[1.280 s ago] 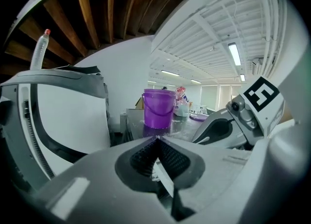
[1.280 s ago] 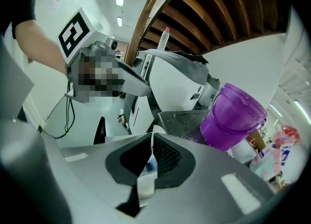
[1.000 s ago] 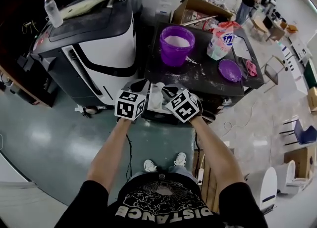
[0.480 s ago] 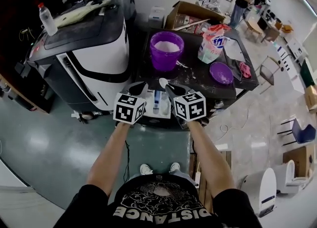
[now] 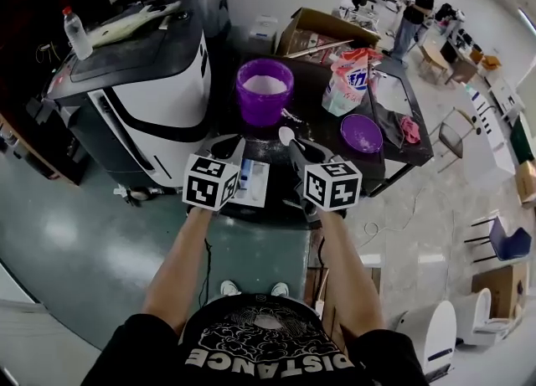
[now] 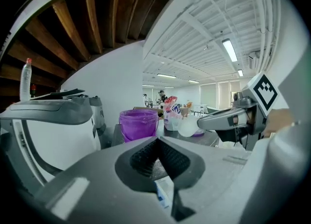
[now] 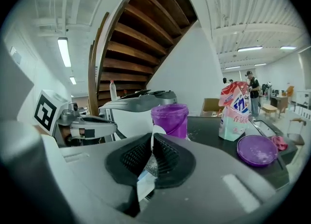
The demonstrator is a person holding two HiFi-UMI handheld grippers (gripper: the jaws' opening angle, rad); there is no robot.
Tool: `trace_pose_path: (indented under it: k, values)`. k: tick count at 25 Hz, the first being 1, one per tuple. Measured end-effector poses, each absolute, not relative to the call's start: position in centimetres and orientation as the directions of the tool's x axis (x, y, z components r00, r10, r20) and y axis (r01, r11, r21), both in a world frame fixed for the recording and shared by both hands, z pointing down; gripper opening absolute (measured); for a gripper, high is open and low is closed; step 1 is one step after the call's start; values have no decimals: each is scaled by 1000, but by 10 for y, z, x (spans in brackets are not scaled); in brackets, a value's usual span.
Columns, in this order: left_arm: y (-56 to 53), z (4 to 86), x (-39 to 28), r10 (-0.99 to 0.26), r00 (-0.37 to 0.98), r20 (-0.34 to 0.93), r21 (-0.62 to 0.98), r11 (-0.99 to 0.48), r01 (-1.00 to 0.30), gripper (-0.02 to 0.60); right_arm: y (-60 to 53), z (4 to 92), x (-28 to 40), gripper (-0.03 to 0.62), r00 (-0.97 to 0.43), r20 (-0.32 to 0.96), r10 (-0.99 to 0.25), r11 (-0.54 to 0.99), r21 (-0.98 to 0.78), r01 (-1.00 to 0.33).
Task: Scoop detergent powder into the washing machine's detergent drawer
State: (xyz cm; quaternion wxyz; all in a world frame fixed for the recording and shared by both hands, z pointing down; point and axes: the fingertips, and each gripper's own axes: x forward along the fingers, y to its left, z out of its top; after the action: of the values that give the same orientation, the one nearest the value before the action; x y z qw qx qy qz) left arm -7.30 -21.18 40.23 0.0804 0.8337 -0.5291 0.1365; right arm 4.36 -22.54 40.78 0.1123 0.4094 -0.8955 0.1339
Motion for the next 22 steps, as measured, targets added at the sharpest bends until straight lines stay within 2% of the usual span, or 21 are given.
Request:
trace_pose_path:
  k: [11, 22]
  values:
    - [-215, 386, -47, -874, 384, 297, -32, -411, -911, 0, -229, 390, 93, 35, -597, 286, -750, 593, -109, -798]
    - [-210, 377, -43, -875, 389, 288, -45, -418, -907, 0, -221, 375, 105, 35, -564, 250, -787, 568, -66, -821]
